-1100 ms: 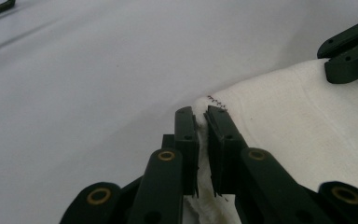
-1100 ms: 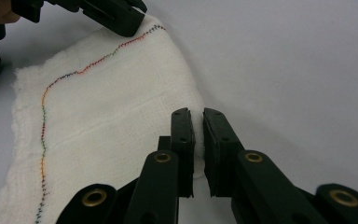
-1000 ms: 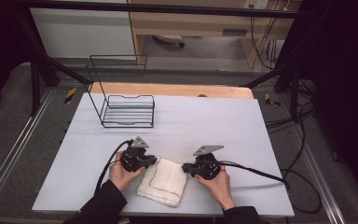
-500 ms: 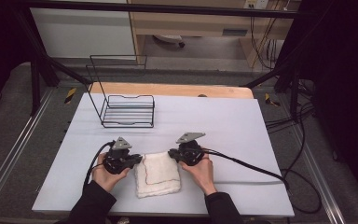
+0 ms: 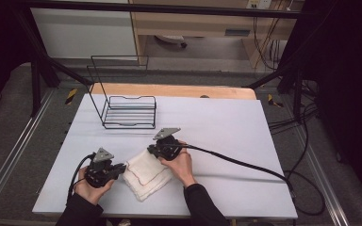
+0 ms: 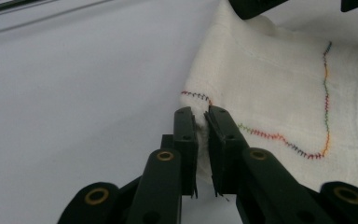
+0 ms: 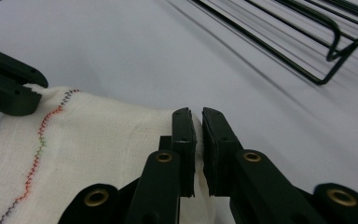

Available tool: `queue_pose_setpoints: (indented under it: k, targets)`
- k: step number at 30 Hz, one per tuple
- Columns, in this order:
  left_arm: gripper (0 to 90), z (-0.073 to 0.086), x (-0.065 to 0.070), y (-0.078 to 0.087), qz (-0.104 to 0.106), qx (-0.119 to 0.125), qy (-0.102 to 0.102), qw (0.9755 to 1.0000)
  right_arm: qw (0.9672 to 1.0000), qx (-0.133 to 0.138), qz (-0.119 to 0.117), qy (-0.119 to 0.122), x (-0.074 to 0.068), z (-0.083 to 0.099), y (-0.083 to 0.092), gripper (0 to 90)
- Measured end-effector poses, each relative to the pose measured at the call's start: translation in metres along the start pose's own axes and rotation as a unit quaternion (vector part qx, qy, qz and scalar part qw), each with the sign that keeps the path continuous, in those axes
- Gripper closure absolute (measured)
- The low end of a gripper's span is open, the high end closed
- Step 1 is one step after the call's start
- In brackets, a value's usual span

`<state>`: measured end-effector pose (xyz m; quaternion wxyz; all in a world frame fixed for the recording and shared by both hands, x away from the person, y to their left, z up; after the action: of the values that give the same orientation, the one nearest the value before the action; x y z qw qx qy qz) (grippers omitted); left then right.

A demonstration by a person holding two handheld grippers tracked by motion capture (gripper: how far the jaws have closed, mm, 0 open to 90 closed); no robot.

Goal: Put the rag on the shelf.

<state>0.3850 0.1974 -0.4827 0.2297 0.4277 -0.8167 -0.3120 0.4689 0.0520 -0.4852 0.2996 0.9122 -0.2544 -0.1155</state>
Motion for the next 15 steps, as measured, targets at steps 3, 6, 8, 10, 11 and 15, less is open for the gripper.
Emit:
queue_pose_setpoints:
  k: [3, 6, 8, 10, 11, 15]
  targets:
    - [80.5, 0.004, 0.000, -0.003, -0.003, -0.003, -0.006, 1.0000, 1.0000, -0.006, -0.002, 0.003, -0.001, 0.001, -0.009, 84.0]
    - [76.9, 0.004, -0.002, -0.004, -0.004, -0.003, -0.007, 1.0000, 0.9999, -0.011, 0.000, -0.003, 0.001, 0.004, -0.013, 83.4]
    - [73.2, 0.003, -0.003, -0.004, -0.003, -0.001, -0.013, 0.9999, 0.9999, -0.008, 0.002, -0.008, 0.001, 0.004, -0.012, 80.9]
    - [66.9, -0.001, -0.004, -0.001, 0.000, 0.005, -0.020, 0.9998, 1.0000, -0.001, 0.009, -0.004, 0.001, 0.000, -0.008, 74.3]
    - [63.8, -0.001, -0.004, -0.001, 0.000, 0.005, -0.020, 0.9998, 0.9999, 0.003, 0.013, -0.001, 0.002, -0.002, -0.004, 71.6]
    - [49.3, -0.014, -0.006, 0.002, 0.003, 0.017, -0.037, 0.9992, 0.9998, 0.012, 0.015, -0.007, 0.003, -0.007, 0.013, 56.7]
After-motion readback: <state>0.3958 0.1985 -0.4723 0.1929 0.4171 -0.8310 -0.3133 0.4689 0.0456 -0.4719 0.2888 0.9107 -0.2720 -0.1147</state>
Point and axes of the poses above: each handheld gripper's, and its own axes: y roughly backward along the jaws, z roughly out of its underside, x roughly to its right, the point moved 8 cm from there along -y, roughly forward along the jaws, and after that the axes turned 1 degree about y, right-handed, at the moved point
